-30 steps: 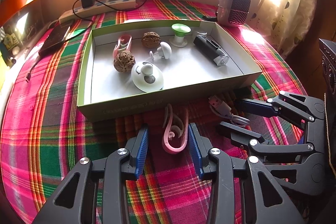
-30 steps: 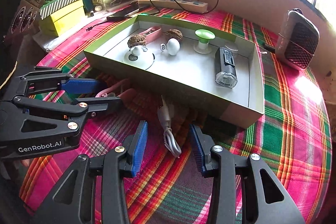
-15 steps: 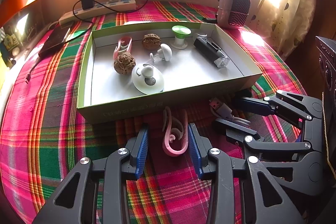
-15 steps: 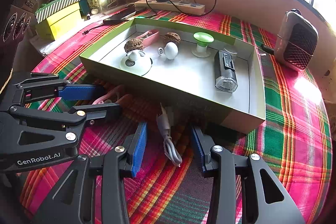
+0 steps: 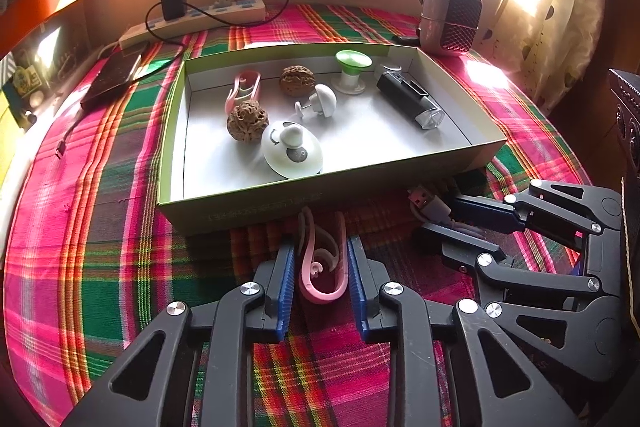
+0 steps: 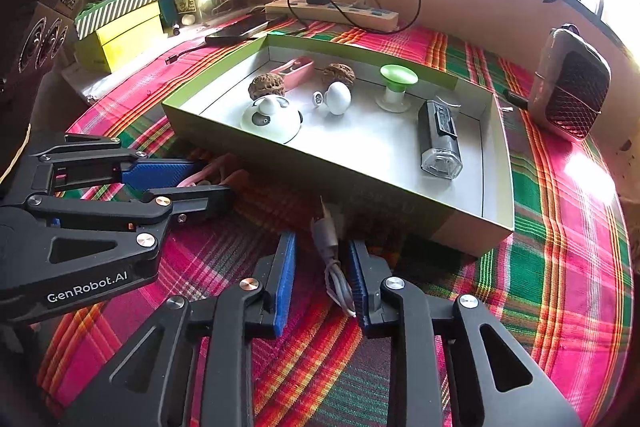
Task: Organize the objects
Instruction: 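Grasp the pink plastic clip with the left tool while the right tool grasps the white USB cable, then lift the pink clip and white cable with both tools over the box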
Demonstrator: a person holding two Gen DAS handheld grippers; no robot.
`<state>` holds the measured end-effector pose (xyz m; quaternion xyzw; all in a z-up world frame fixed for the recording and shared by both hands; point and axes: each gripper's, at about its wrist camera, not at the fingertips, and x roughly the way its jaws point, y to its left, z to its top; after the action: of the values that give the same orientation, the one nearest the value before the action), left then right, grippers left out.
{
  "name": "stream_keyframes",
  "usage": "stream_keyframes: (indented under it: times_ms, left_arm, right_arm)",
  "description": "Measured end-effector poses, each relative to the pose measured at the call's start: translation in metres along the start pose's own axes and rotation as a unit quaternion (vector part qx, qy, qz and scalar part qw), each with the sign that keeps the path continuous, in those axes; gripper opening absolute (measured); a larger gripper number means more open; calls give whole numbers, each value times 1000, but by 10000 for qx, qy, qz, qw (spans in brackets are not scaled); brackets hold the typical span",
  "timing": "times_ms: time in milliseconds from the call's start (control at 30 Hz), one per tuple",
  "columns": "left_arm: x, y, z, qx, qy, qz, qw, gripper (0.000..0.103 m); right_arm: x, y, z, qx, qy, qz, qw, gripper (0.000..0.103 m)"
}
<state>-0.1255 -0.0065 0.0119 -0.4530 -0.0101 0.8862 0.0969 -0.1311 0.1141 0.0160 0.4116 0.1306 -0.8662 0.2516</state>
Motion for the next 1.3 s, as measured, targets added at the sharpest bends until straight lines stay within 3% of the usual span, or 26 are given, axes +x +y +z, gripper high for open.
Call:
stream_keyframes:
  times_ms: [200, 1300]
  left_arm:
    - [0, 0, 0, 1, -2, 2, 10000, 22]
    - [-1, 0, -1, 55, -28, 74, 10000, 22]
  right_arm:
    - [0, -1, 0, 44, -10, -94, 9999, 14]
    - [-2, 2, -2, 34, -18, -182, 9998, 12]
